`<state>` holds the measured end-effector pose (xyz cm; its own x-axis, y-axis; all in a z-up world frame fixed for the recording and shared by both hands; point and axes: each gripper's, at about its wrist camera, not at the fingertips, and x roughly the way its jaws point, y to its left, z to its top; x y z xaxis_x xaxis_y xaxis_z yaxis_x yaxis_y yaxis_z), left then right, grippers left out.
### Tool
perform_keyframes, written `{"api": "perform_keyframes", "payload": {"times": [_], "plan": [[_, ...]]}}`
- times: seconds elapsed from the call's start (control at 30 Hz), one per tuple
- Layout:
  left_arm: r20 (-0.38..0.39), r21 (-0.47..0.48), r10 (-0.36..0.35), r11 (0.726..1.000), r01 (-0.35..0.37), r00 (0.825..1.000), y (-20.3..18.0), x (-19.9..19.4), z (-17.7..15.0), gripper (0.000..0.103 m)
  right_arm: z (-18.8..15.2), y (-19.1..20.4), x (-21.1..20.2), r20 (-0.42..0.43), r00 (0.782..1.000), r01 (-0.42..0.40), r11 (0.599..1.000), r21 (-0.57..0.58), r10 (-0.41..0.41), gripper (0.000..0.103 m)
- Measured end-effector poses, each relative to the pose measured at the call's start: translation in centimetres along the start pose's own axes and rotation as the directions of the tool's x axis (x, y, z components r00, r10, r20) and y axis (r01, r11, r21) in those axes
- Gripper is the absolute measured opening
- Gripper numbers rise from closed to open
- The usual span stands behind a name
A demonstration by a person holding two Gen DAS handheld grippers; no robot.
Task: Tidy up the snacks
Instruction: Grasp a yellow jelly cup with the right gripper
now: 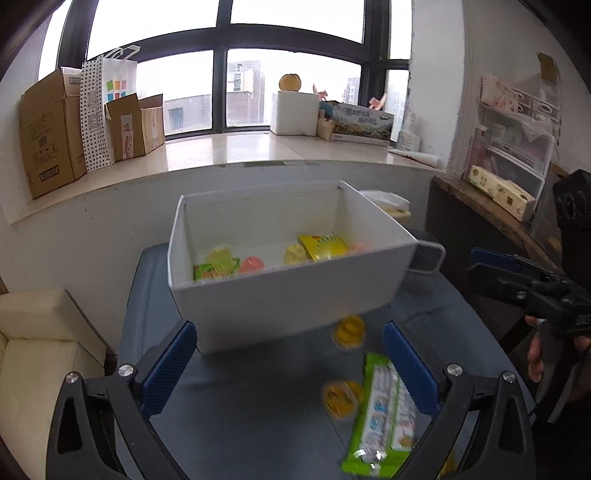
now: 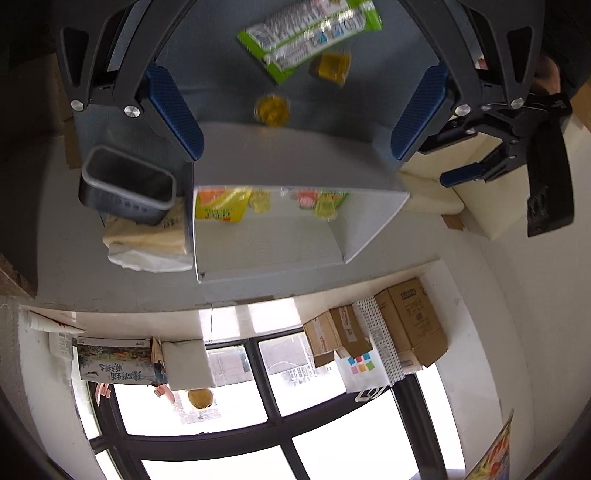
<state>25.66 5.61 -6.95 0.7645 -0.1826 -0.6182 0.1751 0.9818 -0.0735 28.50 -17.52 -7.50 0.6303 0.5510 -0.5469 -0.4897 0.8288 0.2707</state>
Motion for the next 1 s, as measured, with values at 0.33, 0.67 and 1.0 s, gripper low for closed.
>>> {"api": "perform_keyframes", "payload": {"times": [0.33, 0.67, 1.0], "plan": [[-0.041, -0.02, -0.048, 0.999, 0.048, 0.998, -3.3, -2.8, -6.7, 0.103, -5.0, 0.0, 5.1, -0.168, 0.981, 0.09, 0.993, -0.07, -0.101, 0.103], [-0.102, -0.076, -0.041, 0.997, 0.034, 0.994, -2.2, -1.6, -9.5, 0.103, -4.6, -2.0, 11.3, -0.234, 0.967, 0.097, 0.995, -0.017, -0.098, 0.103], [-0.103, -0.106, -0.065, 0.993, 0.054, 0.993, -1.2, -0.5, -9.7, 0.103, -4.4, -1.7, 15.3, -0.279, 0.95, 0.122, 0.99, -0.074, -0.138, 0.046]]}}
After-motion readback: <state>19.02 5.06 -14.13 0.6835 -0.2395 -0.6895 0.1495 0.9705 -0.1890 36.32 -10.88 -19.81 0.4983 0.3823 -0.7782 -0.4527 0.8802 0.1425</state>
